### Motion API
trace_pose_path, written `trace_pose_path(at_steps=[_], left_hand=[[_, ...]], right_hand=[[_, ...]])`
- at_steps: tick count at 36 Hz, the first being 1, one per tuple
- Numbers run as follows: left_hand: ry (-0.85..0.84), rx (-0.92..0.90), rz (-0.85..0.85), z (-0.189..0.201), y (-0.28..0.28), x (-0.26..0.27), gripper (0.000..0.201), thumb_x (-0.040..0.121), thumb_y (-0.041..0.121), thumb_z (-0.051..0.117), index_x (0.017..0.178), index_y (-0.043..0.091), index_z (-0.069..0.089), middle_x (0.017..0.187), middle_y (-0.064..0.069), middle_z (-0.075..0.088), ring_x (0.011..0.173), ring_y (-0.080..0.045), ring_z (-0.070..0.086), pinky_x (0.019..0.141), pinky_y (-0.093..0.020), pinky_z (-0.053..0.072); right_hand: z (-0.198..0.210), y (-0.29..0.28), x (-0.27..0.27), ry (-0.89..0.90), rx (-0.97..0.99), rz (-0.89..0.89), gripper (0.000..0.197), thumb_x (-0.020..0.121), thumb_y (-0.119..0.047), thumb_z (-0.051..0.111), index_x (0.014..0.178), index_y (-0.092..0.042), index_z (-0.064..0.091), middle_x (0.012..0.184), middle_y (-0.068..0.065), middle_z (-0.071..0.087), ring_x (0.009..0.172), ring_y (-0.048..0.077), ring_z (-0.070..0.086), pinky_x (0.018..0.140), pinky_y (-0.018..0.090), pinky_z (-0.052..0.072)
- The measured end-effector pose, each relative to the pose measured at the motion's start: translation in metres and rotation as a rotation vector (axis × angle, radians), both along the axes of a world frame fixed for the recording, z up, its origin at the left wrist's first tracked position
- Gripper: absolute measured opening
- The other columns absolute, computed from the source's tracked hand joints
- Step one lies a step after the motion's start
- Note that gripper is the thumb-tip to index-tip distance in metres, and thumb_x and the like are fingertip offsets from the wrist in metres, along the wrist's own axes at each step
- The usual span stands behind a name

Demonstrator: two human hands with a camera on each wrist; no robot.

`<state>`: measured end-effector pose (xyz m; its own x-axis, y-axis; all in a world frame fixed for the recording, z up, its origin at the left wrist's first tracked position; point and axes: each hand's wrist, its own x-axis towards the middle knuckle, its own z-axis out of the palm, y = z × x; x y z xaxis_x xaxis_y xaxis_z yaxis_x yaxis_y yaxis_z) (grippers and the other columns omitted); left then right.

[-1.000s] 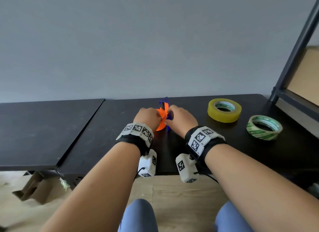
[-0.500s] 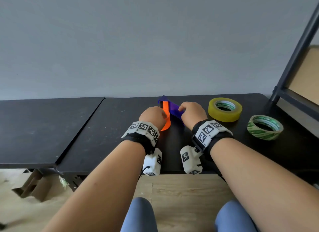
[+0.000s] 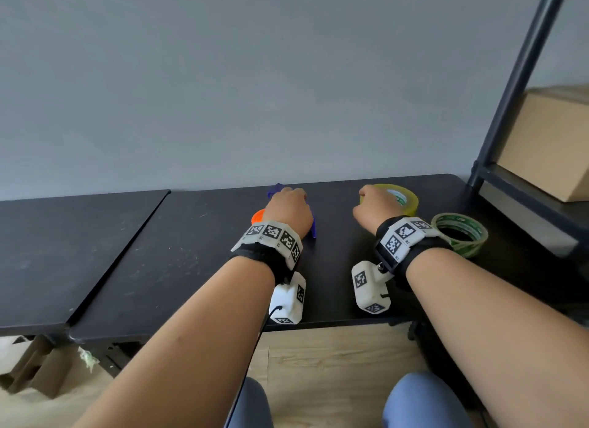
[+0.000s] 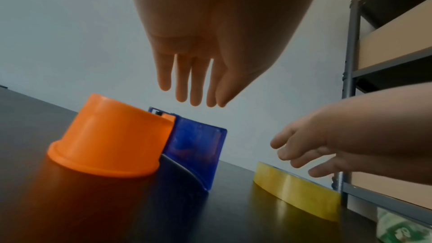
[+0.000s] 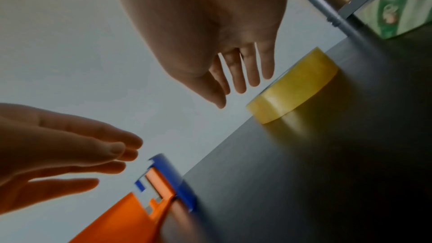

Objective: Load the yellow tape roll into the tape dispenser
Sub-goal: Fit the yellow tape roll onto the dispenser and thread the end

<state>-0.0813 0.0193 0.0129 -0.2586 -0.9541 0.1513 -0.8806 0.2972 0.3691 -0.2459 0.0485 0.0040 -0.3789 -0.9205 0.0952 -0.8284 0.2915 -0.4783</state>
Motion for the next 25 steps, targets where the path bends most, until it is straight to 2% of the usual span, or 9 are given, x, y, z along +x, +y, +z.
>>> trace_pose_path(at_steps=[1, 2, 5, 7, 10, 14, 16, 18, 25], left_hand=[[-0.008, 0.014, -0.004, 0.0, 0.0, -0.004, 0.041, 0.095, 0.01, 0.04, 0.133, 0.01, 0.054, 0.136, -0.013, 0.052, 0.123, -0.03, 0.052, 0.095, -0.034, 0.043], [-0.015, 0.028, -0.001, -0.001, -0.001, -0.007, 0.039, 0.095, 0.009, 0.041, 0.131, 0.008, 0.055, 0.133, -0.013, 0.055, 0.12, -0.031, 0.055, 0.093, -0.034, 0.044], [-0.049, 0.064, 0.002, -0.005, -0.003, -0.01, 0.024, 0.093, 0.007, 0.044, 0.112, 0.011, 0.059, 0.104, -0.005, 0.062, 0.1, -0.026, 0.06, 0.074, -0.027, 0.044], [-0.066, 0.079, 0.01, -0.007, -0.003, -0.01, 0.02, 0.092, 0.008, 0.044, 0.102, 0.02, 0.057, 0.091, -0.001, 0.058, 0.087, -0.021, 0.056, 0.07, -0.025, 0.042], [-0.027, 0.098, 0.018, -0.007, -0.001, -0.009, 0.031, 0.091, 0.008, 0.043, 0.115, 0.013, 0.063, 0.107, -0.006, 0.067, 0.097, -0.025, 0.064, 0.084, -0.031, 0.05], [0.001, 0.086, 0.006, -0.008, 0.0, -0.006, 0.037, 0.092, 0.007, 0.041, 0.122, 0.016, 0.062, 0.117, -0.007, 0.067, 0.105, -0.025, 0.063, 0.091, -0.033, 0.051], [-0.005, 0.096, -0.002, -0.004, 0.002, -0.005, 0.039, 0.093, 0.006, 0.041, 0.125, 0.014, 0.061, 0.121, -0.008, 0.066, 0.109, -0.025, 0.062, 0.094, -0.034, 0.051], [-0.017, 0.104, -0.01, 0.001, 0.003, -0.005, 0.04, 0.094, 0.004, 0.041, 0.128, 0.011, 0.059, 0.126, -0.01, 0.063, 0.113, -0.027, 0.061, 0.096, -0.033, 0.049], [0.045, 0.096, -0.009, 0.011, 0.009, -0.003, 0.045, 0.096, 0.007, 0.041, 0.14, 0.014, 0.051, 0.14, -0.008, 0.056, 0.125, -0.027, 0.055, 0.103, -0.033, 0.045]], right_hand=[[0.0, 0.0, -0.005, 0.049, 0.018, -0.025, 0.012, 0.083, -0.006, 0.048, 0.088, -0.012, 0.058, 0.079, 0.007, 0.057, 0.074, 0.027, 0.056, 0.057, 0.027, 0.037], [-0.001, -0.002, -0.01, 0.08, 0.027, -0.051, 0.013, 0.081, -0.006, 0.047, 0.07, -0.013, 0.049, 0.066, 0.003, 0.046, 0.059, 0.022, 0.047, 0.051, 0.026, 0.03], [-0.006, -0.007, -0.019, 0.127, 0.052, -0.071, 0.032, 0.086, -0.009, 0.047, 0.058, -0.015, 0.035, 0.057, 0.001, 0.037, 0.05, 0.016, 0.035, 0.047, 0.026, 0.024], [-0.008, -0.007, -0.019, 0.147, 0.104, -0.082, 0.029, 0.089, -0.013, 0.049, 0.061, -0.013, 0.041, 0.064, 0.003, 0.045, 0.058, 0.02, 0.047, 0.055, 0.027, 0.037], [-0.008, -0.006, -0.015, 0.14, 0.218, -0.082, 0.012, 0.092, -0.017, 0.053, 0.086, -0.007, 0.057, 0.088, 0.008, 0.056, 0.095, 0.03, 0.063, 0.084, 0.036, 0.049], [-0.01, -0.003, -0.014, 0.135, 0.158, -0.092, 0.024, 0.09, -0.013, 0.049, 0.066, -0.007, 0.053, 0.088, 0.012, 0.061, 0.082, 0.029, 0.056, 0.078, 0.033, 0.045], [-0.009, 0.003, -0.013, 0.144, 0.107, -0.085, 0.024, 0.09, -0.01, 0.046, 0.087, -0.005, 0.069, 0.1, 0.014, 0.071, 0.086, 0.029, 0.063, 0.084, 0.034, 0.048], [-0.009, 0.008, -0.012, 0.137, 0.081, -0.097, 0.035, 0.089, -0.008, 0.044, 0.109, -0.007, 0.072, 0.112, 0.011, 0.072, 0.102, 0.029, 0.067, 0.089, 0.034, 0.046], [-0.004, 0.021, -0.005, 0.041, 0.062, -0.037, 0.034, 0.091, -0.004, 0.047, 0.116, -0.012, 0.068, 0.119, 0.009, 0.068, 0.114, 0.032, 0.06, 0.086, 0.03, 0.041]])
